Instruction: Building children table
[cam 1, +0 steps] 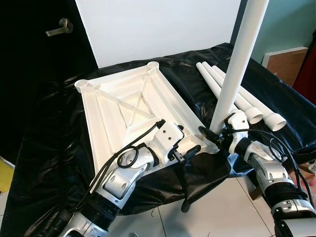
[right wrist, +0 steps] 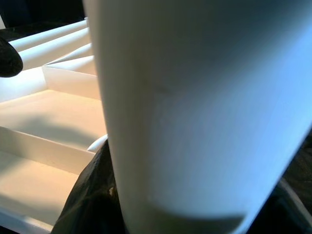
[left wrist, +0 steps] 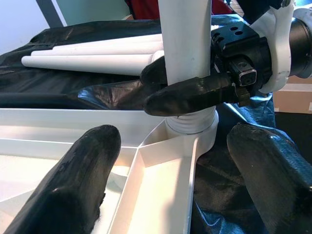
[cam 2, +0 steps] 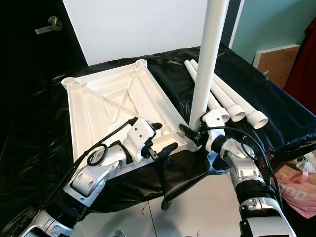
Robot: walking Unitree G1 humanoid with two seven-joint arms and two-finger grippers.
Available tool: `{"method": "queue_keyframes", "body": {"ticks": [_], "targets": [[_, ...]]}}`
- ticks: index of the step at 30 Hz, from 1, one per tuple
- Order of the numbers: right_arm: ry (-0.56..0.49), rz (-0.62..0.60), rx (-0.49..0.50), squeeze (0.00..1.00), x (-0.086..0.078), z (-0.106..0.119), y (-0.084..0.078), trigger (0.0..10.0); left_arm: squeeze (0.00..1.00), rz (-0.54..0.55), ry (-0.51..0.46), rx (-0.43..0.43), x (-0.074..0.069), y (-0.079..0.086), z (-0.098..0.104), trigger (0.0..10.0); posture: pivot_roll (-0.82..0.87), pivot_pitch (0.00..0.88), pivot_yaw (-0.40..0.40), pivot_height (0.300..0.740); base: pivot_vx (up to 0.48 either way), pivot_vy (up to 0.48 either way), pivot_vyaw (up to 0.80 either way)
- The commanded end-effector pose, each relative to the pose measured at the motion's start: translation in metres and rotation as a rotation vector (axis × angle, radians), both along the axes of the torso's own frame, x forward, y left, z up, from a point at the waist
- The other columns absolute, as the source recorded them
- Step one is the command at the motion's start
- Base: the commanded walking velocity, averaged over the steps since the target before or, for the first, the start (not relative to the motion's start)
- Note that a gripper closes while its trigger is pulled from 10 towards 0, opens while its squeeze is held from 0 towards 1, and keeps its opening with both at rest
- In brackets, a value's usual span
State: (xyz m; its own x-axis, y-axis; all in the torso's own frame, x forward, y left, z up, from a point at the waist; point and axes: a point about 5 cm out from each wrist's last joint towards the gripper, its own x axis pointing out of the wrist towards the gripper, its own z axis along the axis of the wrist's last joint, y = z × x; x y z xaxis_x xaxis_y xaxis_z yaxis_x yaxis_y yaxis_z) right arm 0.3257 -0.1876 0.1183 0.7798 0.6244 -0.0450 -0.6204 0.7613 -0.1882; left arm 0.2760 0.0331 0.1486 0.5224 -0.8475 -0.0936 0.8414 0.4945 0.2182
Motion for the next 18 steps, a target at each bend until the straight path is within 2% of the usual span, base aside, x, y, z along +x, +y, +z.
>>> {"method": "queue_keyframes", "body": {"ticks": [1, 3, 4, 13, 18], "targets": [[0.042, 0.010, -0.026, 0.00, -0.002, -0.010, 0.002, 0.0, 0.00, -0.090, 0.022, 0.024, -0.006, -0.002, -0.002, 10.0, -0.09, 0.000, 0.048, 0.740, 0.000, 0.000, 0.00], [0.048, -0.003, -0.020, 0.00, -0.003, -0.012, 0.001, 0.2, 0.00, -0.090, 0.022, 0.024, -0.006, -0.002, -0.002, 10.0, -0.09, 0.000, 0.049, 0.740, 0.000, 0.000, 0.00], [0.055, -0.022, -0.011, 0.00, -0.003, -0.014, 0.000, 10.0, 0.00, -0.089, 0.023, 0.024, -0.006, -0.001, -0.002, 10.0, -0.09, 0.000, 0.049, 0.740, 0.000, 0.000, 0.00], [0.059, -0.103, 0.030, 0.00, -0.004, -0.019, 0.004, 10.0, 0.00, -0.091, 0.027, 0.023, -0.007, -0.002, -0.003, 10.0, -0.10, 0.000, 0.047, 0.740, 0.000, 0.000, 0.00], [0.031, -0.224, 0.039, 0.00, -0.009, -0.024, 0.015, 10.0, 0.00, -0.093, 0.034, 0.022, -0.009, -0.003, -0.004, 10.0, -0.10, 0.000, 0.046, 0.740, 0.000, 0.000, 0.00]]}}
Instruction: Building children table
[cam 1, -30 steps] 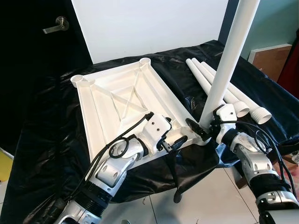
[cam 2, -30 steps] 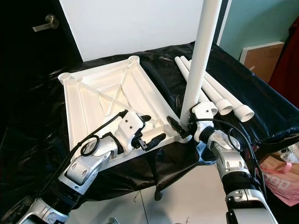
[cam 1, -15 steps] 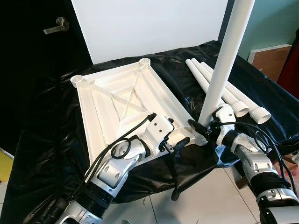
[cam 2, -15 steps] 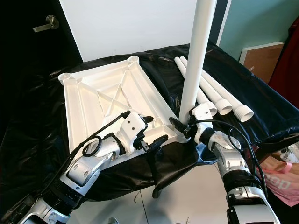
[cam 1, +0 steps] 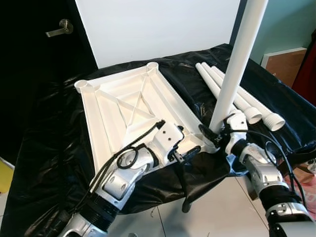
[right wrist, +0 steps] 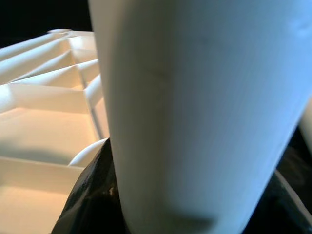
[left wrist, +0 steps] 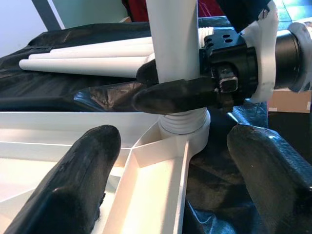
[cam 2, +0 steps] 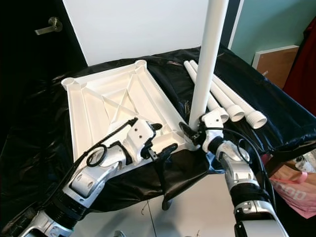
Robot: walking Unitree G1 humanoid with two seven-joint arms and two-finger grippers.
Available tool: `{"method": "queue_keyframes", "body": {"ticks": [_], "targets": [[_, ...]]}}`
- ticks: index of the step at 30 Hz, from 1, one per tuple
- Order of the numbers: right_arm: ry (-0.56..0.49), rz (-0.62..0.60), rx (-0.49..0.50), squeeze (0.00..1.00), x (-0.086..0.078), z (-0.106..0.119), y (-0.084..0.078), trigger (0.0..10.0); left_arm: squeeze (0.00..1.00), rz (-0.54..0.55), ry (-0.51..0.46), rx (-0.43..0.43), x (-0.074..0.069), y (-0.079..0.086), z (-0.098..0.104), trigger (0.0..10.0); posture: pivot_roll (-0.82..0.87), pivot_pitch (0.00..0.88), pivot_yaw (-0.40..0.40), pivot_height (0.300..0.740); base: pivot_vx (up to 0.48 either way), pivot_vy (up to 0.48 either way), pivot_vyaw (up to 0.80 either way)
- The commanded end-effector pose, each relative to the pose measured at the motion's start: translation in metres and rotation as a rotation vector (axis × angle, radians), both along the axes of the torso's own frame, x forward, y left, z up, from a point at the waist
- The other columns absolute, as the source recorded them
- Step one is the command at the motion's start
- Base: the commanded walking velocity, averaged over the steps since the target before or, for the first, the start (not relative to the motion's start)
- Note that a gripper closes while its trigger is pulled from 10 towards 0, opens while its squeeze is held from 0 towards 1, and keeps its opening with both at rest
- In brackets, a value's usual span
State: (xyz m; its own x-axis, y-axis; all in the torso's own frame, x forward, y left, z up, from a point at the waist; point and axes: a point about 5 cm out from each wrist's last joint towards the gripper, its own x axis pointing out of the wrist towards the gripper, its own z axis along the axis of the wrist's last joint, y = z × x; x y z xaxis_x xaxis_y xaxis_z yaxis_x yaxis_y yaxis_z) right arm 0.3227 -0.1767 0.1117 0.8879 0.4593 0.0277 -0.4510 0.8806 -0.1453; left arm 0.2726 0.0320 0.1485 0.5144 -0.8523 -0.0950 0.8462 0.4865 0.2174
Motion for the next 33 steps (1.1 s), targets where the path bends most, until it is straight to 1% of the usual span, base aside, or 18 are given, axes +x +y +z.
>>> {"method": "queue_keyframes", "body": {"ticks": [1, 4, 5, 7, 8, 11, 14, 16, 17, 19, 20, 22, 24, 26, 28, 33], "targets": [[0.072, -0.024, -0.029, 0.00, -0.006, -0.017, 0.004, 10.0, 0.00, -0.084, 0.033, 0.021, -0.006, -0.001, -0.004, 10.0, -0.10, 0.000, 0.046, 0.740, 0.000, 0.000, 0.00], [0.059, -0.083, -0.006, 0.00, -0.009, -0.017, 0.012, 10.0, 0.00, -0.085, 0.037, 0.022, -0.007, -0.002, -0.006, 10.0, -0.10, 0.000, 0.042, 0.740, 0.000, 0.000, 0.00], [0.059, -0.083, -0.006, 0.00, -0.009, -0.017, 0.012, 10.0, 0.00, -0.085, 0.037, 0.022, -0.007, -0.002, -0.006, 10.0, -0.10, 0.000, 0.042, 0.740, 0.000, 0.000, 0.00], [0.066, -0.138, 0.022, 0.00, -0.012, -0.019, 0.016, 10.0, 0.00, -0.086, 0.040, 0.022, -0.008, -0.002, -0.006, 10.0, -0.10, 0.000, 0.040, 0.740, 0.000, 0.000, 0.00], [0.073, -0.187, 0.031, 0.00, -0.014, -0.021, 0.017, 10.0, 0.00, -0.087, 0.041, 0.021, -0.008, -0.003, -0.007, 10.0, -0.10, 0.000, 0.036, 0.740, 0.000, 0.000, 0.00], [0.088, -0.296, 0.033, 0.00, -0.016, -0.025, 0.017, 10.0, 0.00, -0.086, 0.044, 0.018, -0.009, -0.003, -0.007, 10.0, -0.10, 0.000, 0.033, 0.740, 0.000, 0.000, 0.00], [0.090, -0.327, 0.039, 0.00, -0.017, -0.026, 0.017, 10.0, 0.00, -0.086, 0.044, 0.018, -0.009, -0.003, -0.007, 10.0, -0.10, 0.000, 0.032, 0.740, 0.000, 0.000, 0.00], [0.093, -0.396, 0.051, 0.00, -0.019, -0.026, 0.018, 10.0, 0.00, -0.085, 0.045, 0.018, -0.009, -0.003, -0.007, 10.0, -0.10, 0.000, 0.030, 0.740, 0.000, 0.000, 0.00], [0.093, -0.396, 0.051, 0.00, -0.019, -0.026, 0.018, 10.0, 0.00, -0.085, 0.045, 0.018, -0.009, -0.003, -0.007, 10.0, -0.10, 0.000, 0.030, 0.740, 0.000, 0.000, 0.00], [0.108, -0.484, 0.066, 0.00, -0.022, -0.029, 0.022, 10.0, 0.00, -0.086, 0.046, 0.018, -0.010, -0.003, -0.007, 10.0, -0.10, 0.000, 0.028, 0.740, 0.000, 0.000, 0.00], [0.108, -0.484, 0.066, 0.00, -0.022, -0.029, 0.022, 10.0, 0.00, -0.086, 0.046, 0.018, -0.010, -0.003, -0.007, 10.0, -0.10, 0.000, 0.028, 0.740, 0.000, 0.000, 0.00], [0.113, -0.573, 0.091, 0.00, -0.026, -0.029, 0.027, 10.0, 0.00, -0.086, 0.046, 0.016, -0.010, -0.004, -0.007, 10.0, -0.10, 0.000, 0.026, 0.740, 0.000, 0.000, 0.00], [0.115, -0.630, 0.109, 0.00, -0.029, -0.029, 0.030, 10.0, 0.00, -0.085, 0.046, 0.014, -0.010, -0.004, -0.006, 10.0, -0.10, 0.000, 0.027, 0.740, 0.000, 0.000, 0.00], [0.116, -0.639, 0.111, 0.00, -0.030, -0.028, 0.031, 10.0, 0.00, -0.085, 0.045, 0.013, -0.010, -0.004, -0.006, 10.0, -0.10, 0.000, 0.027, 0.740, 0.000, 0.000, 0.00], [0.116, -0.620, 0.125, 0.00, -0.031, -0.026, 0.037, 10.0, 0.00, -0.087, 0.046, 0.011, -0.011, -0.004, -0.006, 10.0, -0.10, 0.000, 0.030, 0.740, 0.000, 0.000, 0.00], [0.103, -0.620, 0.126, 0.00, -0.033, -0.023, 0.039, 10.0, 0.00, -0.093, 0.045, 0.009, -0.011, -0.005, -0.005, 10.0, -0.11, 0.000, 0.032, 0.740, 0.000, 0.000, 0.00]]}}
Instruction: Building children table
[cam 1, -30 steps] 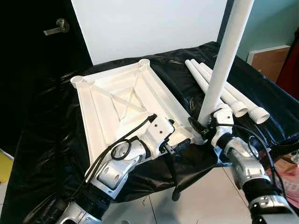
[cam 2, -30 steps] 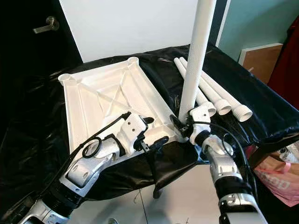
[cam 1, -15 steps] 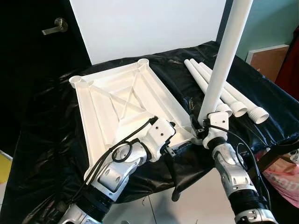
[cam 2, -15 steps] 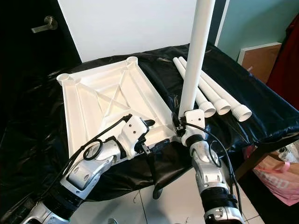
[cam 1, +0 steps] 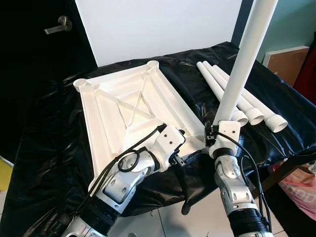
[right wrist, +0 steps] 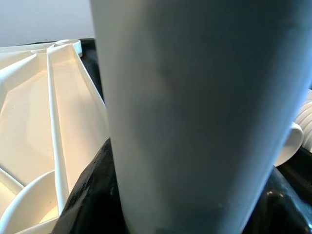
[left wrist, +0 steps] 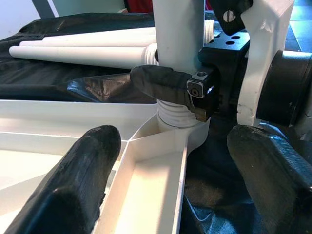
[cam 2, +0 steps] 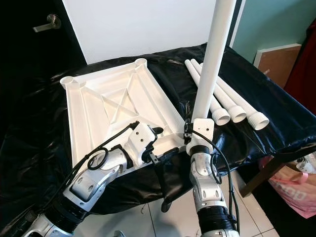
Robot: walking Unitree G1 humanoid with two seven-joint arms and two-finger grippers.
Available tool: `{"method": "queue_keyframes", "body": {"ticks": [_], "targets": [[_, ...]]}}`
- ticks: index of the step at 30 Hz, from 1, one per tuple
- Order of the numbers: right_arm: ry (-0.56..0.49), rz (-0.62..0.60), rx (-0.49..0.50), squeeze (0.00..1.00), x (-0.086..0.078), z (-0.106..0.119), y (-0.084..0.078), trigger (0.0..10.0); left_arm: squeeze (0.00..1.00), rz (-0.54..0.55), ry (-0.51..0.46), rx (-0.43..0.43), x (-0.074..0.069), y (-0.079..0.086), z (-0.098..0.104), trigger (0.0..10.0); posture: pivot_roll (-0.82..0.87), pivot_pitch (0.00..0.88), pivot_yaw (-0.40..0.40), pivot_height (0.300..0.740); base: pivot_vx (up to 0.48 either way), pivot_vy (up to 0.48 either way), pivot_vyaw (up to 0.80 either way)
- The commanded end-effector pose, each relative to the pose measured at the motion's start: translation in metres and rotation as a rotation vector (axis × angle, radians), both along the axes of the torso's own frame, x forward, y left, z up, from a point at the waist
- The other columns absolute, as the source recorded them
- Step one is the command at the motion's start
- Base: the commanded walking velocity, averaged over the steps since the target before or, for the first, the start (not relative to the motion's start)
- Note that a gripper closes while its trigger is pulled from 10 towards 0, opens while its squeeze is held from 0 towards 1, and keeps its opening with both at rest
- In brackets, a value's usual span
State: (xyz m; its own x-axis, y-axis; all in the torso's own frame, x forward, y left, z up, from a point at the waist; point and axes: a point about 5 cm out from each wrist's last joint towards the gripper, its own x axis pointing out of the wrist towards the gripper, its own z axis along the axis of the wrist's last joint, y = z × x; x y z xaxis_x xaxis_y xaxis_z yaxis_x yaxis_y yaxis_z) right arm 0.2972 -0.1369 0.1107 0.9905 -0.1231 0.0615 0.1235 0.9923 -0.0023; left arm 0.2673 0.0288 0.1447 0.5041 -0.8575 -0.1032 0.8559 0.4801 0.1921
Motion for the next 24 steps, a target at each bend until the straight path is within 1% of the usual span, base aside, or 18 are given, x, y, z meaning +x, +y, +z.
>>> {"method": "queue_keyframes", "body": {"ticks": [1, 4, 5, 10, 12, 15, 18, 19, 20, 22, 23, 24], "targets": [[0.112, -0.020, 0.010, 0.00, -0.008, -0.022, -0.001, 10.0, 0.00, -0.084, 0.018, 0.014, -0.005, -0.002, -0.001, 10.0, -0.11, 0.000, 0.032, 0.740, 0.000, 0.000, 0.00], [0.101, -0.025, 0.002, 0.00, -0.007, -0.020, -0.001, 10.0, 0.00, -0.082, 0.017, 0.014, -0.005, -0.001, 0.000, 10.0, -0.11, 0.000, 0.031, 0.740, 0.000, 0.000, 0.00], [0.089, -0.022, -0.002, 1.00, -0.007, -0.017, -0.001, 10.0, 0.00, -0.080, 0.018, 0.013, -0.005, -0.001, 0.000, 10.0, -0.11, 0.000, 0.032, 0.740, 0.000, 0.000, 0.00], [0.065, 0.001, -0.007, 1.00, -0.006, -0.012, -0.001, 10.0, 0.00, -0.079, 0.019, 0.012, -0.005, -0.001, 0.000, 10.0, -0.11, 0.003, 0.034, 0.740, 0.000, 0.000, 0.00], [0.048, 0.054, -0.010, 1.00, -0.005, -0.007, -0.001, 10.0, 0.00, -0.077, 0.019, 0.012, -0.005, -0.001, 0.000, 10.0, -0.10, 0.008, 0.036, 0.740, 0.000, 0.000, 0.00], [0.022, 0.109, -0.028, 1.00, -0.003, -0.002, -0.006, 10.0, 0.00, -0.074, 0.019, 0.013, -0.005, 0.000, 0.001, 10.0, -0.10, 0.010, 0.040, 0.740, 0.000, 0.000, 0.00], [0.012, 0.137, -0.026, 1.00, -0.003, 0.000, -0.009, 10.0, 0.00, -0.073, 0.020, 0.013, -0.005, 0.001, 0.001, 10.0, -0.10, 0.010, 0.040, 0.740, 0.000, 0.000, 0.00], [0.000, 0.183, -0.028, 1.00, -0.002, 0.002, -0.012, 10.0, 0.00, -0.073, 0.019, 0.013, -0.004, 0.001, 0.001, 10.0, -0.11, 0.013, 0.041, 0.740, 0.000, 0.000, 0.00], [0.000, 0.183, -0.028, 1.00, -0.002, 0.002, -0.012, 10.0, 0.00, -0.073, 0.019, 0.013, -0.004, 0.001, 0.001, 10.0, -0.11, 0.013, 0.041, 0.740, 0.000, 0.000, 0.00], [-0.011, 0.278, -0.025, 1.00, 0.000, 0.005, -0.016, 10.0, 0.00, -0.074, 0.019, 0.012, -0.004, 0.001, 0.001, 10.0, -0.11, 0.013, 0.044, 0.740, 0.000, 0.000, 0.00], [-0.011, 0.278, -0.025, 1.00, 0.000, 0.005, -0.016, 10.0, 0.00, -0.074, 0.019, 0.012, -0.004, 0.001, 0.001, 10.0, -0.11, 0.013, 0.044, 0.740, 0.000, 0.000, 0.00], [-0.011, 0.317, -0.028, 1.00, 0.000, 0.006, -0.017, 10.0, 0.00, -0.076, 0.020, 0.009, -0.003, 0.000, 0.001, 10.0, -0.11, 0.012, 0.043, 0.740, 0.000, 0.000, 0.00]]}}
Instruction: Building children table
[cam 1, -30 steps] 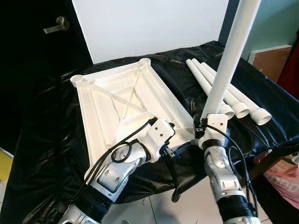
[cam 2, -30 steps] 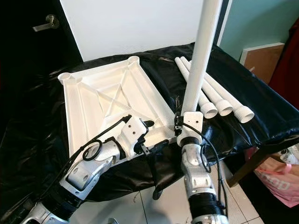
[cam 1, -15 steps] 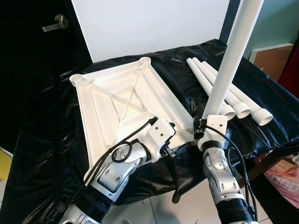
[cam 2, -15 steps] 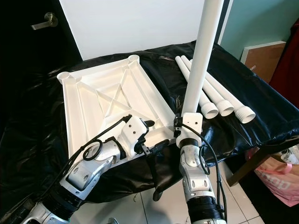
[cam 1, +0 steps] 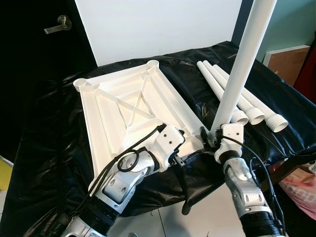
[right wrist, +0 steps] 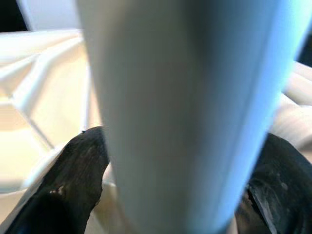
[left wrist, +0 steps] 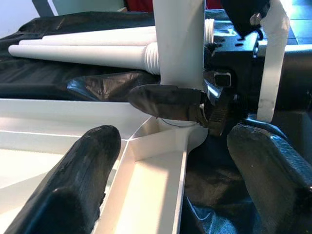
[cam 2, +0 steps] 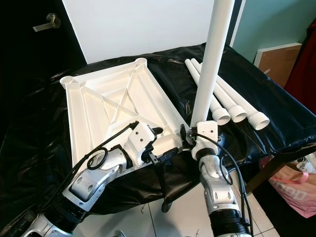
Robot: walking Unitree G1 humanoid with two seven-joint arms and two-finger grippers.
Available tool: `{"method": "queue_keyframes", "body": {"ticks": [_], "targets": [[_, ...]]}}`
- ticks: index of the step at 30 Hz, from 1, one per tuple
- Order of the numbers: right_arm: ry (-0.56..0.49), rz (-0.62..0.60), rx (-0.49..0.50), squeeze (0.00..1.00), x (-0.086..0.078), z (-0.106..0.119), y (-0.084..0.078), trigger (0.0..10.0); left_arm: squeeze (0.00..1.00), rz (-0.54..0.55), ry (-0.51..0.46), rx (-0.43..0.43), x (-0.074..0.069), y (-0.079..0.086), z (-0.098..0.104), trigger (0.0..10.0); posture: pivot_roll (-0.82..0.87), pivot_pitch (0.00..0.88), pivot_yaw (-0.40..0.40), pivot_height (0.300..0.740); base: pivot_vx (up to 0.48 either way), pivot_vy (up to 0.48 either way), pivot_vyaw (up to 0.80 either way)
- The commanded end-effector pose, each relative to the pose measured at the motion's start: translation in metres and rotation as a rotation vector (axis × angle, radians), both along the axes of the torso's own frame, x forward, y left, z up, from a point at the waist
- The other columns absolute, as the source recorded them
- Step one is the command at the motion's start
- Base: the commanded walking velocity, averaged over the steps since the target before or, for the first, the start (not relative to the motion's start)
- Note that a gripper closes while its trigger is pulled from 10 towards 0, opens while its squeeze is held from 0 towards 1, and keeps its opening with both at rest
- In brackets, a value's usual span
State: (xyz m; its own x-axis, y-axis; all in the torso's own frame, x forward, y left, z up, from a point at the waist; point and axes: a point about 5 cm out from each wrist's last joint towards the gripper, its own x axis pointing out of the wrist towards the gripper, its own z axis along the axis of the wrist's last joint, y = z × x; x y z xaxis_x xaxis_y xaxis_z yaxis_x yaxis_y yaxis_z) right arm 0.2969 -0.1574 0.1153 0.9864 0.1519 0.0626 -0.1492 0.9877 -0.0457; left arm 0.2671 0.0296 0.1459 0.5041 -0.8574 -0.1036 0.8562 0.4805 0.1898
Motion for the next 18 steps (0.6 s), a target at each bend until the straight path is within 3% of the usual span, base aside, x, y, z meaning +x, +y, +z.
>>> {"method": "queue_keyframes", "body": {"ticks": [1, 2, 13, 17, 18], "targets": [[-0.008, 0.086, 0.011, 0.36, 0.001, 0.001, 0.003, 10.0, 0.00, -0.078, 0.017, 0.008, -0.003, -0.001, 0.001, 10.0, -0.11, 0.012, 0.043, 0.740, 0.000, 0.000, 0.00], [-0.010, 0.116, 0.006, 0.00, 0.002, 0.001, 0.003, 10.0, 0.00, -0.080, 0.016, 0.006, -0.003, -0.002, 0.001, 10.0, -0.11, 0.012, 0.043, 0.740, 0.000, 0.000, 0.00], [-0.001, 0.411, -0.098, 0.00, 0.008, 0.005, -0.004, 10.0, 0.00, -0.081, 0.011, 0.009, -0.001, 0.000, 0.003, 10.0, -0.11, 0.002, 0.047, 0.740, 0.000, 0.000, 0.00], [0.010, 0.451, -0.135, 0.00, 0.012, 0.006, -0.008, 10.0, 0.00, -0.084, 0.009, 0.009, -0.001, 0.000, 0.004, 10.0, -0.11, 0.001, 0.049, 0.740, 0.000, 0.000, 0.00], [0.021, 0.466, -0.148, 0.00, 0.013, 0.004, -0.010, 7.8, 0.00, -0.085, 0.008, 0.009, -0.001, -0.001, 0.004, 10.0, -0.11, 0.001, 0.048, 0.740, 0.000, 0.000, 0.00]]}}
